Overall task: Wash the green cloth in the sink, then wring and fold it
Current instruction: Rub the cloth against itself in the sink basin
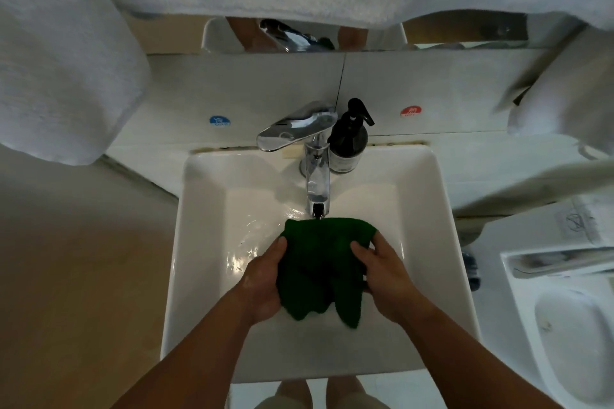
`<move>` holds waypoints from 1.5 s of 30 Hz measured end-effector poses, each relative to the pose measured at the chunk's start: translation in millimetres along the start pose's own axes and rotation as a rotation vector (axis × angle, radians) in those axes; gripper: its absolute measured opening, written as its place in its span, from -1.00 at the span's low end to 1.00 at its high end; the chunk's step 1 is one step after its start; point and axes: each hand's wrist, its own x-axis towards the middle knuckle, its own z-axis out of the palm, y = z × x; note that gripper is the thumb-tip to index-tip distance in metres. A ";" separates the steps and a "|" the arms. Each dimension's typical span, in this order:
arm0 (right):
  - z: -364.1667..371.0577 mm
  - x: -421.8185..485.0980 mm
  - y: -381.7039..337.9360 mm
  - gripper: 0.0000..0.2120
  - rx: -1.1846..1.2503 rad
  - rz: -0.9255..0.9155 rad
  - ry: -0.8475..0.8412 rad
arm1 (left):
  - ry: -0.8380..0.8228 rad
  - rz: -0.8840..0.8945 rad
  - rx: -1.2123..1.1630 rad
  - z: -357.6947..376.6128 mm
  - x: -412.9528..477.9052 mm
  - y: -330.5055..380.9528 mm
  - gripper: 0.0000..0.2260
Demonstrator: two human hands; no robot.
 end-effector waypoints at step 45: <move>73.7 8.6 36.4 -0.63 -0.313 -0.219 0.072 | 0.404 0.326 0.150 41.0 29.5 -8.1 -0.59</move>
